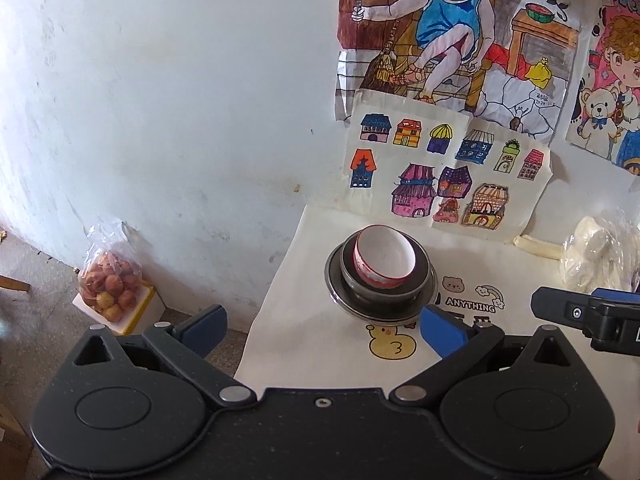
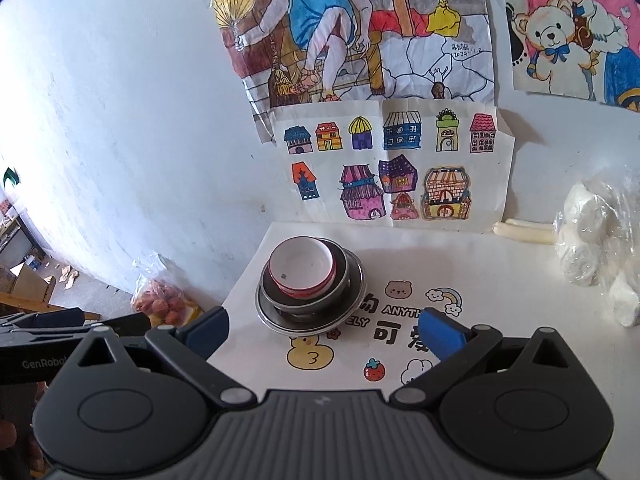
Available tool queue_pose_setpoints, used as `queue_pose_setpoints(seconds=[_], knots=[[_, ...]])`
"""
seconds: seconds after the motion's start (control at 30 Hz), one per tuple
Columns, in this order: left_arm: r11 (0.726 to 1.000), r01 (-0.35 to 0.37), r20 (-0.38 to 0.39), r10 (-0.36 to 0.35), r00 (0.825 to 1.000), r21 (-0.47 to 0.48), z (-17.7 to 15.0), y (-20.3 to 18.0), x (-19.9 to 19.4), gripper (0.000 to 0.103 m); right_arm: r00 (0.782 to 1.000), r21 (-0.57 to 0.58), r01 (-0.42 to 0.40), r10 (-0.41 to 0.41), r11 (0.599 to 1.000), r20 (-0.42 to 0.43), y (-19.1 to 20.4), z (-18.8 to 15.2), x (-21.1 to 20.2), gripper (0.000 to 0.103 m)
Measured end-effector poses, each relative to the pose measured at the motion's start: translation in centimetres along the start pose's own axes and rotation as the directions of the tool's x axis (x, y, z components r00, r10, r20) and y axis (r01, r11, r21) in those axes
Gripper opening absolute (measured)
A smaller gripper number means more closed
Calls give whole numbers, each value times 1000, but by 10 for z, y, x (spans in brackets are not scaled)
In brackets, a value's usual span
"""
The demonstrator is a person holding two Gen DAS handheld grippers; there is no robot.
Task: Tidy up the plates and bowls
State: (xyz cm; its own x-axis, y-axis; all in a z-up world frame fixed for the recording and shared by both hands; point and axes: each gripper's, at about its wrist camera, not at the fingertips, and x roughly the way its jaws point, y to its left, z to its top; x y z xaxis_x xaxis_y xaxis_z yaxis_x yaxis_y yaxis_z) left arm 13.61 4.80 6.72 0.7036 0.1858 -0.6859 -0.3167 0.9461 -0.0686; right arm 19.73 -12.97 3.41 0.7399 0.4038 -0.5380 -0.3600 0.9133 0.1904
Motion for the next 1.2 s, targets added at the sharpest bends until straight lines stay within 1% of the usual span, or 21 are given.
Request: queue_pose_setpoints(seconds=[0.17,0.37,0.5,0.73,0.8,0.87,0.93,1.0,1.1,1.2], knots=[[999,28,0,-28,1000,16,-5,9,2,102,999,7,32,-32,999,-4,7,-8,-1,103],[995,89,5,-89,996,55,-8,21,8,102,996,30,90,-91,995,9,16,-17,-4,103],[987,129,1,-130,991,100,-7,31,15,102,990,45,136,-137,990,17,27,-22,-7,103],[957,225,22,-233,972,181,-8,52,18,102,975,113,214,-218,970,31,47,-34,-12,103],[954,221,24,-231,973,201,-9,58,20,102,971,128,230,-236,965,33,54,-39,-12,103],[955,191,27,-203,979,228,-9,61,22,102,967,135,247,-253,960,34,62,-45,-11,103],[950,175,39,-192,981,259,-13,66,23,102,960,142,265,-274,954,52,72,-54,-12,103],[942,184,41,-203,978,280,-14,70,23,102,955,141,281,-291,949,61,80,-61,-13,103],[932,219,30,-238,971,289,-18,77,24,102,949,155,298,-310,942,58,90,-68,-14,103],[930,232,23,-249,968,285,-22,84,25,102,941,161,320,-332,934,56,98,-73,-15,103]])
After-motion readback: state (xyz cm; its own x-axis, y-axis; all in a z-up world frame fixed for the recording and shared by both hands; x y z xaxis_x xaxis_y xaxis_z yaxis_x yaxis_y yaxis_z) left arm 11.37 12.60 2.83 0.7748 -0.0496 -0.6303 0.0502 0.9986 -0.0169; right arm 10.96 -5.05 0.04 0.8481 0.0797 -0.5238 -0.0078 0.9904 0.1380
